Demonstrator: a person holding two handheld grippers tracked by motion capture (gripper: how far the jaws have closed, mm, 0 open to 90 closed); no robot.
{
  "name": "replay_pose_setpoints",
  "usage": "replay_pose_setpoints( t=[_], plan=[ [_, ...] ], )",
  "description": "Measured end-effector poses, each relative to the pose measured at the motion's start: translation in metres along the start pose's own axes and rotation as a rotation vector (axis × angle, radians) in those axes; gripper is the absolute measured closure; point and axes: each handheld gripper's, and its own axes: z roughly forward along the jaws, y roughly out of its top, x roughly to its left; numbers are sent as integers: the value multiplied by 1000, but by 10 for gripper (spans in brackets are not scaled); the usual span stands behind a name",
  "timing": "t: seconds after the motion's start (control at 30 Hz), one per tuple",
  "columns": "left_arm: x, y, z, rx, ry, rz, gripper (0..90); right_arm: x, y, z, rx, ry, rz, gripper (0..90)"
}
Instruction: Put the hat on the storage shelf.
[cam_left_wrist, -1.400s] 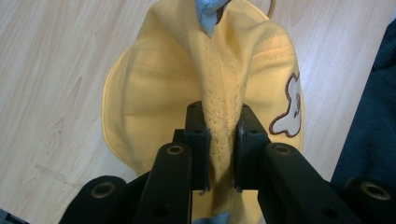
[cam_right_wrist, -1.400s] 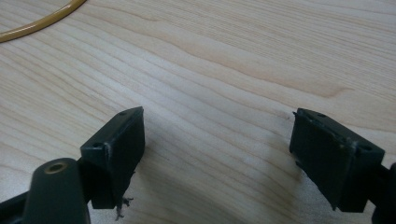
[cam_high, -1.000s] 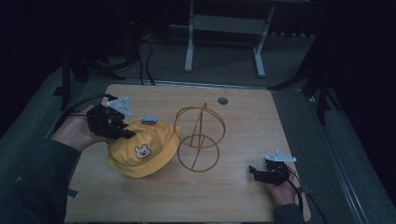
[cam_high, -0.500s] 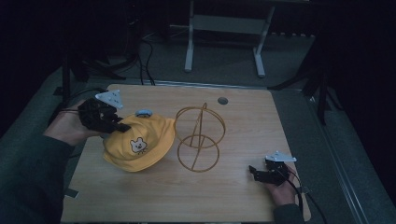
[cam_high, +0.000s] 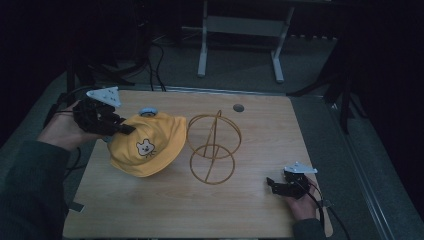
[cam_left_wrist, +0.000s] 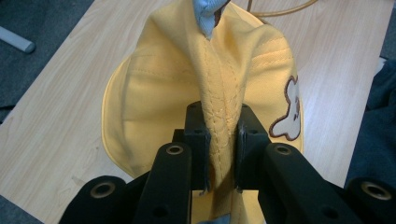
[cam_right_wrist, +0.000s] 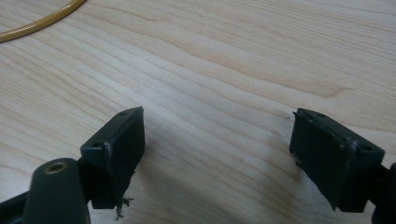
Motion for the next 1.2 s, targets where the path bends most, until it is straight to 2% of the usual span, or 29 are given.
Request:
replay_pose_setpoints(
  t=[0.63, 0.93, 1.2],
  plan=[
    [2, 9, -17, -64, -4, 11, 785, 0, 0, 0, 0, 1, -1, 180],
    [4, 12, -24, -72, 4, 13, 783, 0, 0, 0, 0, 1, -1, 180],
    [3, 18, -26, -78, -8, 25, 780, 0, 0, 0, 0, 1, -1, 180]
  ],
)
